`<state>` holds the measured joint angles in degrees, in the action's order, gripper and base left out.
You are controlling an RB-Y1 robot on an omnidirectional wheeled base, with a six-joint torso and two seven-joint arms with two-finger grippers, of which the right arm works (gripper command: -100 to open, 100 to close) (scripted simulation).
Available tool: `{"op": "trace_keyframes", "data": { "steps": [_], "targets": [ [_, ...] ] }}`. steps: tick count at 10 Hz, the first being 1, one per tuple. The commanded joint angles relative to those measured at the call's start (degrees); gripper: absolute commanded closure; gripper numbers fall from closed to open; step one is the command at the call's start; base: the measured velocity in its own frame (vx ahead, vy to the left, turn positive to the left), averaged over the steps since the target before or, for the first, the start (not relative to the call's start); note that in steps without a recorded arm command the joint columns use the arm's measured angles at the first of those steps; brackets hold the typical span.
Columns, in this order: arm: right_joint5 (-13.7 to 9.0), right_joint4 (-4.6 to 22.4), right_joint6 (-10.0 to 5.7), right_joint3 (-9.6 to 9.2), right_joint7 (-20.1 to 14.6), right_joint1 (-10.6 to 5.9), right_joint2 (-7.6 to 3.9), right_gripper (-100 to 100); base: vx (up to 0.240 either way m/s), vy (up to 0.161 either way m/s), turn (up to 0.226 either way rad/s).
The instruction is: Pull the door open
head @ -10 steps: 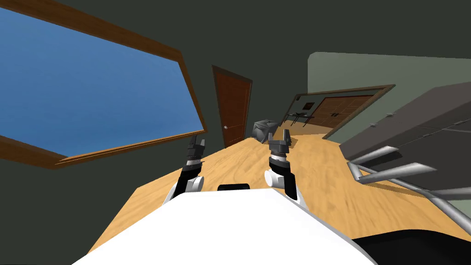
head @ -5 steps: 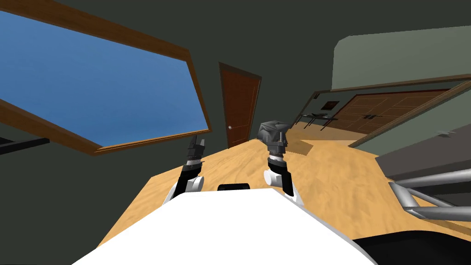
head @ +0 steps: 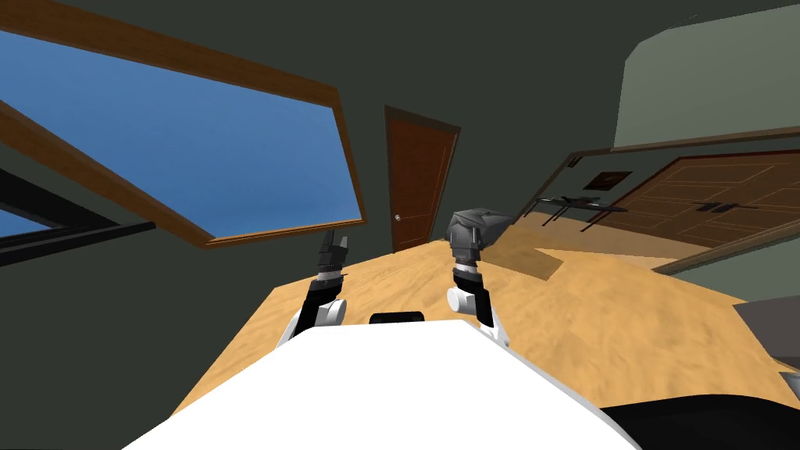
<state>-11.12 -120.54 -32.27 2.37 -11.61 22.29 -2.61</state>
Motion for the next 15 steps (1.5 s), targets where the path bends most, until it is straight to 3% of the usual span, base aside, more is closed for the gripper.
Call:
{"op": "trace_keyframes", "data": {
  "steps": [1, 15],
  "targets": [
    [-0.8, 2.0, -0.9, 0.15, -1.4, -0.22, -0.38, -100, 0.08, -0.026, 0.164],
    [-9.9, 20.5, -5.18, 2.58, -14.1, -5.64, -2.7, -100, 0.085, -0.047, 0.201]
  ]
}}
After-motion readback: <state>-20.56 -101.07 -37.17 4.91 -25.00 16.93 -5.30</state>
